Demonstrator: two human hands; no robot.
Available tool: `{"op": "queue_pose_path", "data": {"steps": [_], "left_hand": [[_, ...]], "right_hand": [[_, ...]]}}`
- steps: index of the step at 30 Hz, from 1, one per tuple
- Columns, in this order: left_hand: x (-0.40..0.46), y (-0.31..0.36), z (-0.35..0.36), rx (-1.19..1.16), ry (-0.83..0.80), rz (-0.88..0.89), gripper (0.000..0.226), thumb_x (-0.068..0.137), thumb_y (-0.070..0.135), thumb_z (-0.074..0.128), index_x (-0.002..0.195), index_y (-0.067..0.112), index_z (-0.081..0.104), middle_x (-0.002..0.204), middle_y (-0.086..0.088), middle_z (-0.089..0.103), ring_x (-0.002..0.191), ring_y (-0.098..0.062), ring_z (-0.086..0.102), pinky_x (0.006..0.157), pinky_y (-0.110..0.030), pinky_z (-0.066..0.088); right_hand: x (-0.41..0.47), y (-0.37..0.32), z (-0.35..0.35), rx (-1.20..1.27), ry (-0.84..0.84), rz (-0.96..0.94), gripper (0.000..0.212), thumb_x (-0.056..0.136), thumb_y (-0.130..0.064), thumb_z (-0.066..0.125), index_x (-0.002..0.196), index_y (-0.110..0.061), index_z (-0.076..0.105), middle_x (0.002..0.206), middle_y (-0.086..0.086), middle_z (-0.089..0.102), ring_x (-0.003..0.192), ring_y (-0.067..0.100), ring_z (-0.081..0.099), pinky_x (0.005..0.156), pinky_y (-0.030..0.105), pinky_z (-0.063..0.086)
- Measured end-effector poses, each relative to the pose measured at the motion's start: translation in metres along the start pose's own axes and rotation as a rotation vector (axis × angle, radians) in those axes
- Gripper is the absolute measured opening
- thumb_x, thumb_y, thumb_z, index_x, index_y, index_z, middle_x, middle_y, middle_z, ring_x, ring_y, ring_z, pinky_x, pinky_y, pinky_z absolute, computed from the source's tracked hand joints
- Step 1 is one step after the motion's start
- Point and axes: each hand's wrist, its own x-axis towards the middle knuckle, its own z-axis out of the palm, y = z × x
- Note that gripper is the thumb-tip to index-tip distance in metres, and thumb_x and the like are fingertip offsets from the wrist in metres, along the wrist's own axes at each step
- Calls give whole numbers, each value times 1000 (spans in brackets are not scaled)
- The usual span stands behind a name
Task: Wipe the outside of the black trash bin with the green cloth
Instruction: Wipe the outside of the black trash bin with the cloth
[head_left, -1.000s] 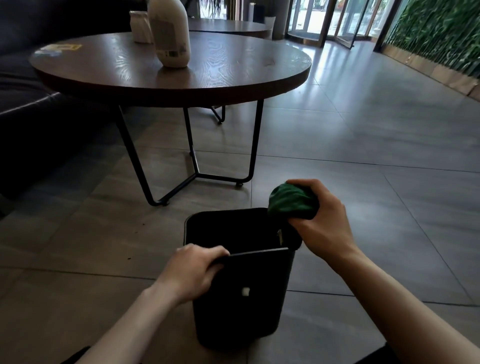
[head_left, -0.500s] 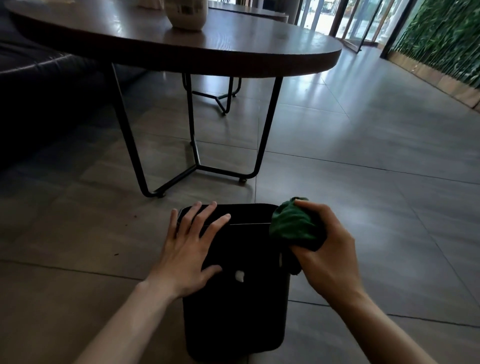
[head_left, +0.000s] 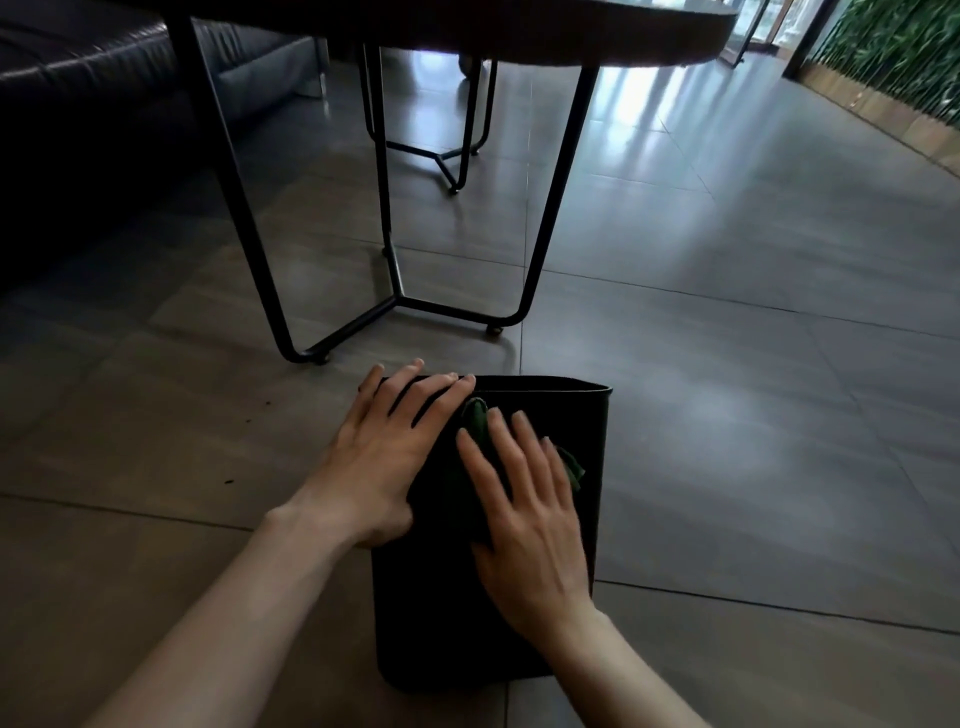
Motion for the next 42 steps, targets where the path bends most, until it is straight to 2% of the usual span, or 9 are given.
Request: {"op": "queue_pose_path", "data": {"steps": [5, 10, 15, 19, 24, 29, 32, 35, 42], "left_hand": [[-2, -5, -2, -4, 0, 47, 127, 60, 20, 74, 160, 33, -3, 161, 10, 19, 158, -21, 0, 128, -45, -5], [-4, -2, -4, -31, 8, 51, 138, 52, 33, 85, 160, 34, -2, 160, 12, 19, 157, -21, -1, 127, -43, -9], [-3, -2, -4, -53, 23, 52, 125, 59, 28, 77, 160, 33, 4, 160, 10, 23, 158, -21, 1, 128, -45, -6], [0, -1, -6, -105, 24, 39, 114, 63, 38, 69, 160, 31, 8, 160, 8, 24, 157, -22, 1, 127, -47, -7], [1, -4, -5, -57, -2, 27, 131, 55, 29, 83, 159, 32, 4, 159, 11, 20, 157, -21, -1, 127, -48, -5], [2, 1, -4, -50, -1, 42, 133, 53, 29, 84, 160, 32, 5, 159, 10, 20, 157, -21, -2, 127, -48, -7], [1, 2, -6, -64, 12, 49, 124, 59, 27, 78, 160, 31, 7, 159, 9, 22, 157, -21, -1, 127, -46, -10], [1, 3, -8, -81, 24, 50, 113, 66, 35, 74, 160, 29, 11, 159, 7, 26, 157, -22, 2, 127, -48, -8], [2, -1, -5, -68, -12, 15, 133, 53, 30, 85, 160, 32, 6, 159, 12, 20, 157, -19, -3, 126, -45, -11]], "right_hand": [[-44, 10, 31, -142, -158, -168, 93, 88, -55, 60, 165, -22, 20, 173, 12, 15, 160, 35, 10, 127, 61, 10], [-102, 29, 41, -263, -213, -583, 44, 110, -24, 42, 153, -30, 46, 166, 10, 35, 157, 37, 24, 121, 60, 33], [-12, 41, 6, -110, 86, -241, 60, 93, -23, 72, 148, -22, 48, 154, 14, 38, 150, 40, 31, 118, 59, 33], [34, 40, -6, -145, 170, 0, 64, 88, -30, 71, 147, -19, 52, 135, 13, 39, 127, 39, 40, 104, 54, 40], [-80, 25, 30, -228, -36, -333, 52, 94, -26, 54, 145, -21, 48, 132, 6, 45, 117, 34, 46, 88, 48, 60], [-110, 30, 23, -248, -100, -554, 41, 103, -14, 43, 140, -30, 53, 131, 0, 50, 117, 29, 51, 91, 43, 61], [-30, 34, 5, -103, 82, -210, 56, 90, -16, 68, 143, -23, 52, 132, 7, 48, 117, 38, 50, 96, 52, 53], [36, 40, -9, 4, 239, 140, 61, 86, -14, 69, 145, -20, 54, 133, 12, 54, 122, 39, 51, 101, 50, 43], [-107, 32, 31, -147, -112, -400, 40, 100, -20, 56, 139, -26, 57, 138, 7, 51, 134, 37, 48, 106, 55, 51]]}}
